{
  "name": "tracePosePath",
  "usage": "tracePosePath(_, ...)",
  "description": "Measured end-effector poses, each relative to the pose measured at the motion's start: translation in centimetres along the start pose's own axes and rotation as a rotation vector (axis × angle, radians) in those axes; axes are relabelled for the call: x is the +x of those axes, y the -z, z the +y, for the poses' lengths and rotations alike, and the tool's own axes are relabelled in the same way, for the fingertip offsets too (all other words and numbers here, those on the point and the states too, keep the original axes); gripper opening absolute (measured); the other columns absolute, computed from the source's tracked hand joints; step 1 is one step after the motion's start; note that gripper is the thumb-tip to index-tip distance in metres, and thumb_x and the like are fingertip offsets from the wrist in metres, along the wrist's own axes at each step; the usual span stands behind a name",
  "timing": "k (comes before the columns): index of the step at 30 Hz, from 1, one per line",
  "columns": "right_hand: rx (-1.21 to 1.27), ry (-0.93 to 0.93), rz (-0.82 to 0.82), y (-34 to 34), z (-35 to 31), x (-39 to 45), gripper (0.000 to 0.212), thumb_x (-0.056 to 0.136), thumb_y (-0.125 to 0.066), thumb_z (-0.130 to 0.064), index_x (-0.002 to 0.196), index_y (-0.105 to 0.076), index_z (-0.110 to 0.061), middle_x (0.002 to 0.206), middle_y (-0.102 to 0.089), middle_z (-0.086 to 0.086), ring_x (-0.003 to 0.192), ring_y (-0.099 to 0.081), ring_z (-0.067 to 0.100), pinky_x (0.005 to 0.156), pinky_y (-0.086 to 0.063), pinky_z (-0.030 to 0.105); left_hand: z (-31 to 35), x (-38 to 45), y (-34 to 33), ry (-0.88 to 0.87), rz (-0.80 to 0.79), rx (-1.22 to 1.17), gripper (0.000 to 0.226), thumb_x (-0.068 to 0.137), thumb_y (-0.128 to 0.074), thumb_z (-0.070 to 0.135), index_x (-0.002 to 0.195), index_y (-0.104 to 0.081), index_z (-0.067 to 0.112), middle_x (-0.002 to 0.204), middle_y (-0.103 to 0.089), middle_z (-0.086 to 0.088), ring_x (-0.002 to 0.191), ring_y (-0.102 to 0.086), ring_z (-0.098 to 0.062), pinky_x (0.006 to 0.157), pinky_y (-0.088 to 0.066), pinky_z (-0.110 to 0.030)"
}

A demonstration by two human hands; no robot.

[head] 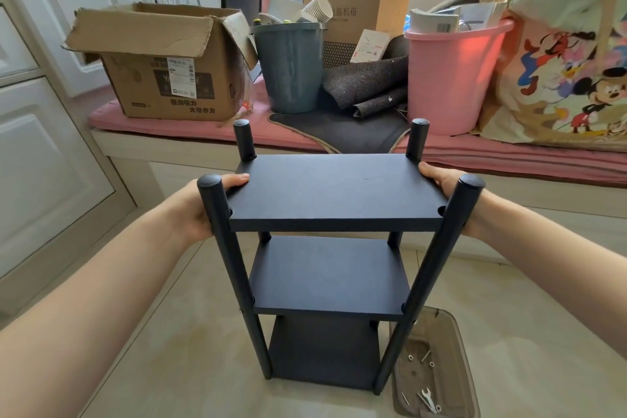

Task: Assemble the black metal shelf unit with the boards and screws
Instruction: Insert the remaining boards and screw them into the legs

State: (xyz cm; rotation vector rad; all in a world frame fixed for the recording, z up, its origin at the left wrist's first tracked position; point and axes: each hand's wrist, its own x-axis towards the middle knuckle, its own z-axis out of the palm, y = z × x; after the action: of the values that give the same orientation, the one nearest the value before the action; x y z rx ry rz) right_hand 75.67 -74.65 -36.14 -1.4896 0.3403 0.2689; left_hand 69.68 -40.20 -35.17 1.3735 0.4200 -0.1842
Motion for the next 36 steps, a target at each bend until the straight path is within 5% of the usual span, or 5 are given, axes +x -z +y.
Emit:
tracePosePath(11,-0.058,0.015,-0.031,0.2,0.1,-0.5,0.040,0.097,-0.051,-0.051,0.089,-0.063,-0.014,0.067,-0.066,0.000,0.052,-0.062,0.016,0.053,-0.048,0.026,-1.5,-1.1,0.4,-0.046,0.035,-0.123,0.019,0.096,-0.063,0.021,0.100,-0.067,0.004,0.079,-0.077,-0.006,0.061,-0.073,-0.018,0.050,-0.058,-0.025)
tracePosePath(17,-0.093,0.071,-0.057,1.3,0.7,-1.1,0.021,0.098,-0.050,-0.011,0.084,-0.063,-0.003,0.073,-0.072,0.011,0.063,-0.071,0.025,0.058,-0.060,0.035,-1.8,-2.4,0.5,-0.050,0.097,-0.245,0.015,0.100,-0.056,0.018,0.100,-0.065,0.006,0.075,-0.076,-0.004,0.059,-0.073,-0.017,0.046,-0.056,-0.024)
tracePosePath(27,-0.333,0.126,0.083,1.8,1.4,-5.1,0.019,0.098,-0.049,-0.001,0.112,-0.062,-0.002,0.111,-0.065,0.016,0.098,-0.066,0.030,0.076,-0.057,0.038,-4.2,-6.2,-1.0,-0.149,0.252,-0.379,0.034,0.099,-0.056,0.016,0.130,-0.059,0.005,0.126,-0.065,-0.012,0.102,-0.062,-0.028,0.088,-0.050,-0.038)
tracePosePath(32,-0.246,0.114,-0.039,0.3,2.6,-7.4,0.034,0.101,-0.050,-0.015,0.133,-0.050,-0.003,0.124,-0.060,0.017,0.101,-0.066,0.033,0.079,-0.060,0.046,-6.5,-8.7,-3.5,-0.151,0.310,-0.465,0.009,0.097,-0.058,0.020,0.103,-0.058,0.013,0.072,-0.064,0.001,0.058,-0.060,-0.016,0.047,-0.048,-0.020)
tracePosePath(36,-0.182,0.155,-0.047,0.1,1.1,-7.6,0.062,0.100,-0.048,-0.006,0.154,-0.024,-0.024,0.135,-0.046,0.005,0.113,-0.059,0.035,0.082,-0.057,0.049,-7.9,-10.6,-5.2,-0.124,0.284,-0.491,0.012,0.094,-0.061,0.023,0.090,-0.052,0.017,0.056,-0.056,0.004,0.058,-0.056,-0.018,0.056,-0.045,-0.029)
